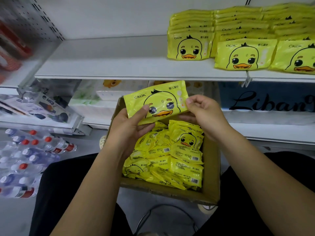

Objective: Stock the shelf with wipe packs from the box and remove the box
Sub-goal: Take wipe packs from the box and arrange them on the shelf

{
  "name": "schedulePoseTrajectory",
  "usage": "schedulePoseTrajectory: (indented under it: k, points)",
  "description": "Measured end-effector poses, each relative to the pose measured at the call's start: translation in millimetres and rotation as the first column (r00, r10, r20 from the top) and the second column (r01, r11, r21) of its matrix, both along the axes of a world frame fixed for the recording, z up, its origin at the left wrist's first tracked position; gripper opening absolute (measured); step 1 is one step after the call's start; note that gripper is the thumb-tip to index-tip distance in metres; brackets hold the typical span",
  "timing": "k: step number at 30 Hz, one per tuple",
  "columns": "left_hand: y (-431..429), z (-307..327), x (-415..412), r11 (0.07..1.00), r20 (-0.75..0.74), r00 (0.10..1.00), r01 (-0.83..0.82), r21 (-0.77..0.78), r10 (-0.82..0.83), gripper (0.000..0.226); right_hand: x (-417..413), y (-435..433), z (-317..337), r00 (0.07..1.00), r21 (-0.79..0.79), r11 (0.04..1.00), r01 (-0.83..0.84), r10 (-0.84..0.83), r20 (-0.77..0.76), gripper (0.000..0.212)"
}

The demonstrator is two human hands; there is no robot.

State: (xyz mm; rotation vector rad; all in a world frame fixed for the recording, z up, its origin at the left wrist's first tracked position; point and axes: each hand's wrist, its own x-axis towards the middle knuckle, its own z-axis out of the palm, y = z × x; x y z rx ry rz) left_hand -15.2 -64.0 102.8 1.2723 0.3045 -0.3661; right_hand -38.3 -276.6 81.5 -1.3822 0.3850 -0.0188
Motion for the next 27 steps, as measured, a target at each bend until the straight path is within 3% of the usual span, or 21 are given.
schedulePoseTrajectory:
  k: [4, 10, 17, 20, 23, 27]
  points:
    - [-18, -4, 11, 0.993, 0.106, 0.994, 0.028, 0.114, -0.040, 0.045, 8, -13, 1, 0.999, 0.040, 0.999, -0.029, 0.030, -0.018, 0.013]
    - [-50, 7, 59, 0.913, 0.163, 0.949, 0.200, 0.355, -0.271, 0.039, 27, -41, 5, 0.988, -0.126, 0.987, 0.096, -0.080, 0.129, 0.017]
    - [-87, 21, 125, 0.863, 0.232, 0.911, 0.204, 0.462, -0.340, 0.032, 63, -76, 2, 0.974, -0.405, 0.891, 0.206, -0.146, 0.174, 0.025]
    - [-97, 23, 153, 0.864, 0.277, 0.901, 0.175, 0.472, -0.334, 0.029, 71, -84, -3, 0.978, -0.549, 0.810, 0.205, -0.154, 0.138, 0.040]
    - [-111, 19, 179, 0.867, 0.294, 0.904, 0.143, 0.478, -0.311, 0.033, 78, -89, -12, 0.991, -0.778, 0.613, 0.134, -0.085, 0.104, 0.044]
    - [-132, 4, 203, 0.883, 0.289, 0.912, 0.140, 0.449, -0.291, 0.030, 88, -91, -17, 1.000, -0.891, 0.454, -0.015, -0.005, -0.019, 0.052]
